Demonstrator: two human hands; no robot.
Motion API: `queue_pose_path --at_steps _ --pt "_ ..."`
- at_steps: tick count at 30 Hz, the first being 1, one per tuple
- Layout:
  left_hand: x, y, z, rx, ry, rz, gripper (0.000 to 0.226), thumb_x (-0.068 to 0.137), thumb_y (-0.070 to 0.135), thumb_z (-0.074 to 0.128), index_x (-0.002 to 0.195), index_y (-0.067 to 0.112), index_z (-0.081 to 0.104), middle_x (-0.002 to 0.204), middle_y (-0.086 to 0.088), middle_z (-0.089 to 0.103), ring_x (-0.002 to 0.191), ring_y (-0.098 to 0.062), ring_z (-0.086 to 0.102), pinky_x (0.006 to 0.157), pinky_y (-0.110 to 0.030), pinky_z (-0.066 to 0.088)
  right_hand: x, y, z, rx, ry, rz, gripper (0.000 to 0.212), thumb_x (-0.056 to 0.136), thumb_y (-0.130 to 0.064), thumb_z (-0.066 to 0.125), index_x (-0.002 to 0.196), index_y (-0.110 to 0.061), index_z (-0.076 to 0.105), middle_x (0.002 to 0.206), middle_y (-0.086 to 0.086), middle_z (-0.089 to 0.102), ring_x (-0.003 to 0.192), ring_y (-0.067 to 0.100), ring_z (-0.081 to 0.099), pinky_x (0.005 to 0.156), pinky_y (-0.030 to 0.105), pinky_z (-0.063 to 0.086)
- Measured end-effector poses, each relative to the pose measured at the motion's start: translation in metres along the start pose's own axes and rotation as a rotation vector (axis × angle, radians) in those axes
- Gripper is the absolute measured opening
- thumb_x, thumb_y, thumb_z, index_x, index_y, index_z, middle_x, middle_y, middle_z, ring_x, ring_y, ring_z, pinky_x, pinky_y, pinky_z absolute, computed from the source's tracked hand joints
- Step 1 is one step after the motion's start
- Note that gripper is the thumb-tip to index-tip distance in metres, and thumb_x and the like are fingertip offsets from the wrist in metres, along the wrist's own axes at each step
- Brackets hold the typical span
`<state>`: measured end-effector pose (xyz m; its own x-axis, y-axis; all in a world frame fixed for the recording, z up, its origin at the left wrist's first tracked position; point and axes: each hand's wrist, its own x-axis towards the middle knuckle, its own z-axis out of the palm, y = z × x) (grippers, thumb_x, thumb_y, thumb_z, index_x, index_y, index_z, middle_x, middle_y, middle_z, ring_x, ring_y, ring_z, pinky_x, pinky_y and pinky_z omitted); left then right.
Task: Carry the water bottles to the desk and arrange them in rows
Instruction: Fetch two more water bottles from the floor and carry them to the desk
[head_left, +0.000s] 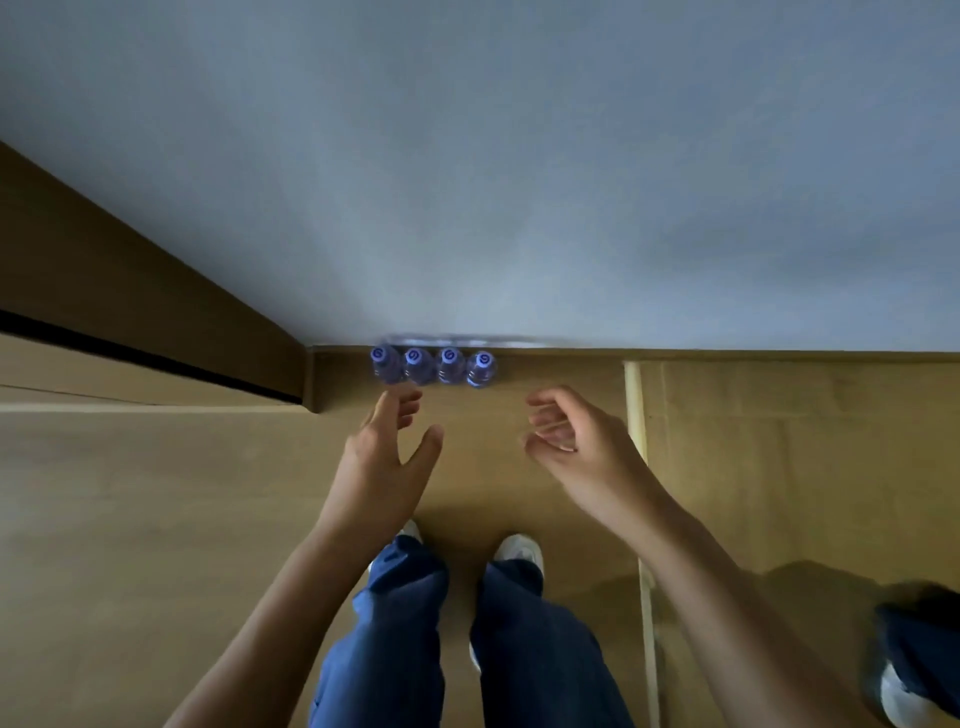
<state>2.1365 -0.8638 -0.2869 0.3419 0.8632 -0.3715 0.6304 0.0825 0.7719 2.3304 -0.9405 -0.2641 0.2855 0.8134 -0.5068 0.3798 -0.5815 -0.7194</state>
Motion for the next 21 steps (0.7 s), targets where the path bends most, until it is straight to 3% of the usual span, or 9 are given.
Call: queue_pose_path --at_steps 2,6,9,13,15,18,21 --pt "0.018 -0.029 0.020 0.027 -0.010 0.012 0.042 0.092 0.024 0.065 0.131 0.016 0.050 0.127 0.000 0.059 0.120 -0.014 0.055 0.095 -0.027 0.041 0.026 0.026 0.017 -0.001 0.006 0.001 0.030 0.091 -0.017 0.069 0.118 -0.021 0.060 0.102 -0.007 0.064 0.092 0.001 0.062 0.076 0.004 0.043" --pt "0.061 -0.094 0.065 0.045 -0.047 0.017 0.045 0.092 0.025 0.065 0.132 0.017 0.047 0.131 -0.003 0.057 0.121 -0.014 0.053 0.094 -0.026 0.040 0.082 0.082 0.051 0.021 0.055 0.008 0.030 0.089 -0.012 0.069 0.115 -0.024 0.062 0.100 -0.006 0.065 0.090 0.003 0.063 0.075 0.009 0.045" --pt "0.100 -0.141 0.101 0.073 -0.092 0.027 0.044 0.092 0.028 0.065 0.132 0.019 0.047 0.133 -0.002 0.056 0.123 -0.015 0.053 0.095 -0.026 0.041 0.127 0.126 0.073 0.019 0.088 -0.010 0.029 0.088 -0.014 0.070 0.115 -0.024 0.063 0.099 -0.008 0.065 0.088 -0.001 0.062 0.071 0.004 0.044" --pt "0.152 -0.194 0.144 0.122 -0.084 0.098 0.047 0.092 0.029 0.064 0.135 0.017 0.046 0.136 -0.001 0.054 0.126 -0.016 0.050 0.102 -0.034 0.044 0.186 0.179 0.101 0.001 0.119 -0.060 0.033 0.086 -0.008 0.070 0.107 -0.032 0.061 0.095 -0.017 0.062 0.089 0.000 0.061 0.084 0.021 0.050" --pt "0.176 -0.216 0.163 0.124 -0.056 0.142 0.049 0.092 0.029 0.064 0.136 0.017 0.046 0.136 0.000 0.053 0.126 -0.014 0.049 0.103 -0.036 0.044 0.217 0.205 0.114 -0.024 0.136 -0.103 0.041 0.085 -0.006 0.071 0.104 -0.039 0.055 0.095 -0.028 0.057 0.093 0.001 0.060 0.087 0.021 0.046" --pt "0.204 -0.242 0.187 0.124 -0.005 0.205 0.054 0.092 0.030 0.064 0.140 0.018 0.041 0.135 0.001 0.049 0.123 -0.013 0.048 0.102 -0.035 0.045 0.259 0.243 0.132 -0.052 0.152 -0.133 0.043 0.084 -0.014 0.075 0.120 -0.028 0.056 0.107 -0.019 0.057 0.102 0.008 0.057 0.079 0.008 0.039" --pt "0.227 -0.259 0.207 0.087 0.061 0.280 0.060 0.090 0.019 0.068 0.142 0.012 0.037 0.134 0.001 0.047 0.125 -0.014 0.045 0.104 -0.034 0.042 0.298 0.271 0.148 -0.071 0.146 -0.160 0.056 0.083 -0.018 0.077 0.133 -0.020 0.050 0.122 -0.009 0.054 0.114 0.014 0.055 0.085 0.020 0.042"
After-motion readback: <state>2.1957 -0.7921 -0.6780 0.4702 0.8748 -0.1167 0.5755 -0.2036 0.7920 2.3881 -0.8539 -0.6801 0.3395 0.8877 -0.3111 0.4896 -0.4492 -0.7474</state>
